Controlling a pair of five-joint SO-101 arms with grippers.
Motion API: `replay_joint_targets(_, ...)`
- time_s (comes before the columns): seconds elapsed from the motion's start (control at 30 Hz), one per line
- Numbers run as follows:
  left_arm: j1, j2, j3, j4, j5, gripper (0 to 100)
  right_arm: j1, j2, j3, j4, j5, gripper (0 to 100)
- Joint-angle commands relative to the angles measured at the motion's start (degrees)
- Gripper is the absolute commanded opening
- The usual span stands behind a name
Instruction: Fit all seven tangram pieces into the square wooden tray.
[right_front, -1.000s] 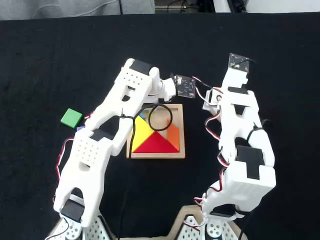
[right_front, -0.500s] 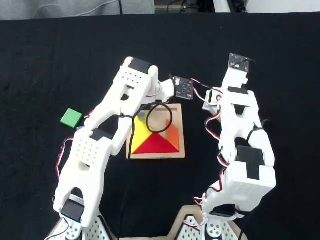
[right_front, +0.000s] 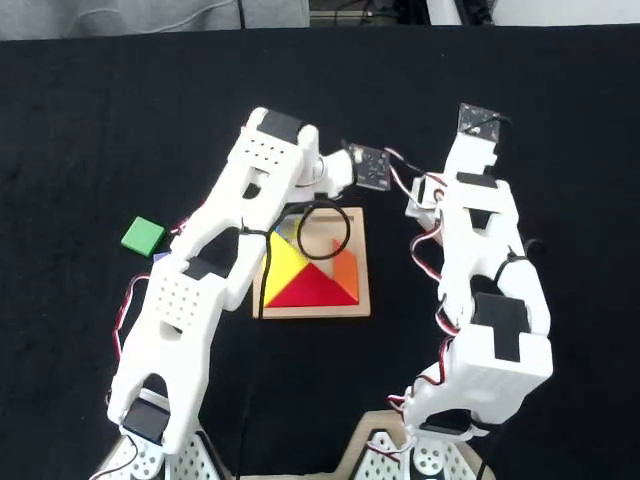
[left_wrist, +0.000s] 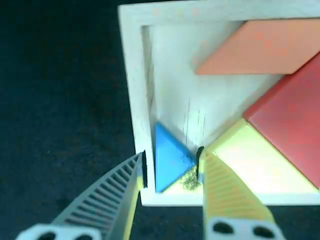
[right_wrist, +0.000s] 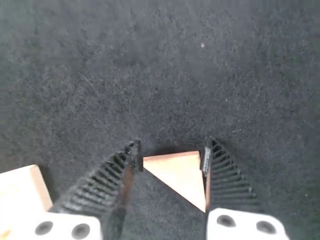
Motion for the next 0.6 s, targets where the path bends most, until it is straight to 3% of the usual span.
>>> replay_joint_targets(0.0, -9.45, -3.52, -10.42, 6.33, 5.27, 18, 0.26, -3.74, -2.86, -0.44, -0.44, 19.4)
replay_joint_targets(0.17, -15.08, -13.89, -9.89, 6.42, 12.57, 10, 0.26, -3.82, -2.86, -0.44, -0.44, 19.4)
replay_joint_targets(0.4, -21.93, -32.88, 7.34, 6.33, 20.22, 8, 0.26, -3.74, -2.86, -0.44, -0.44, 19.4)
replay_joint_targets(0.57, -23.96, -41.93, 16.75, 5.01, 20.57, 8, 0.53, -4.00, -2.86, -0.44, -0.44, 19.4)
